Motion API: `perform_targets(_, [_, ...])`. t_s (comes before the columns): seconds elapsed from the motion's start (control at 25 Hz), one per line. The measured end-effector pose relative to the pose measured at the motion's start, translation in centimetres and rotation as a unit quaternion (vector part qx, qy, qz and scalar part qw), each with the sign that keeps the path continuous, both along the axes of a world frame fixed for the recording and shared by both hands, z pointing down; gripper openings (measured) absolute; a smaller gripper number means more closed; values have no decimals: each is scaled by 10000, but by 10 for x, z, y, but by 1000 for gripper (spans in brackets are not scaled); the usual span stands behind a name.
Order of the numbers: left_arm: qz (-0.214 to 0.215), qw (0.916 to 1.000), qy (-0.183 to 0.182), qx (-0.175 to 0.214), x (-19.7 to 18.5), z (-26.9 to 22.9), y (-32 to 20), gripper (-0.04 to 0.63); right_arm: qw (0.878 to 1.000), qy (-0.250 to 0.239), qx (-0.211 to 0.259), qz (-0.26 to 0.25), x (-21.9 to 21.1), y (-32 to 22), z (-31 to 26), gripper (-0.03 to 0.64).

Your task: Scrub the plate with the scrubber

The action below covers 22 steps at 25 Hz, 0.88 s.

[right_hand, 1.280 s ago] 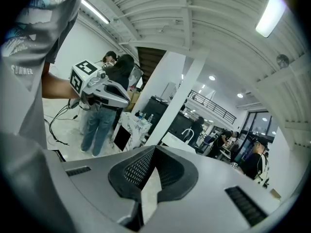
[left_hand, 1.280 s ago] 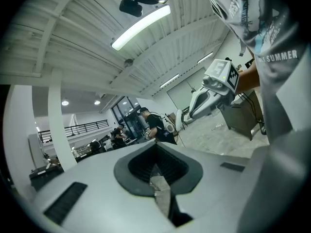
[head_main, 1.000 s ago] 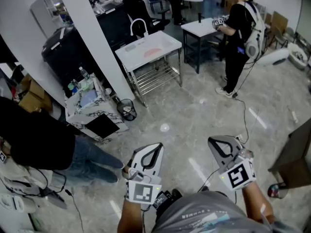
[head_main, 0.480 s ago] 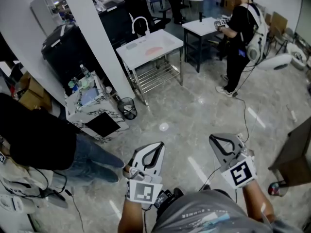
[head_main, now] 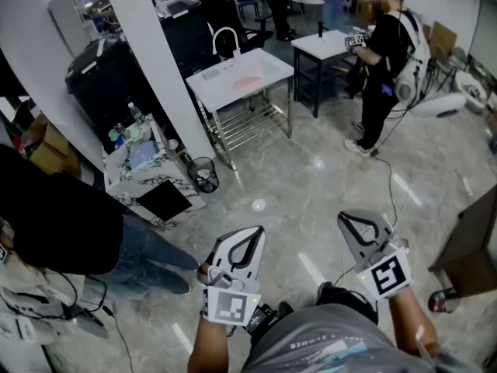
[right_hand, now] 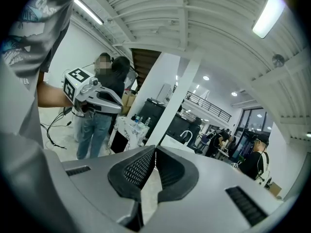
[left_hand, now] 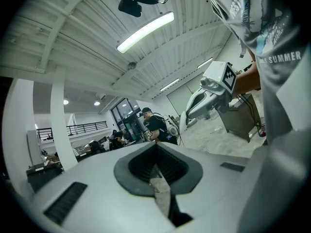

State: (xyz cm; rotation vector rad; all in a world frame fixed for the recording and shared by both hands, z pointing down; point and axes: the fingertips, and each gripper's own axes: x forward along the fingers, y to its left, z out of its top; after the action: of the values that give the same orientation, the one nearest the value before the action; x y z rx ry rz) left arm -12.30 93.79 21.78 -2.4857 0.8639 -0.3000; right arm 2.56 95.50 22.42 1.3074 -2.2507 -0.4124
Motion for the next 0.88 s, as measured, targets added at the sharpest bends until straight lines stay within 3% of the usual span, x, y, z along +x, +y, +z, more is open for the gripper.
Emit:
perform_targets(0.44, [-158, 9998, -106, -16, 16, 8, -43, 2, 9998, -119, -59, -161, 19, -51, 12, 32])
perform_targets(0.88, [-573, 9978, -298, -118, 85, 15, -133, 2, 9979, -359, -132, -515, 91, -152, 22, 32])
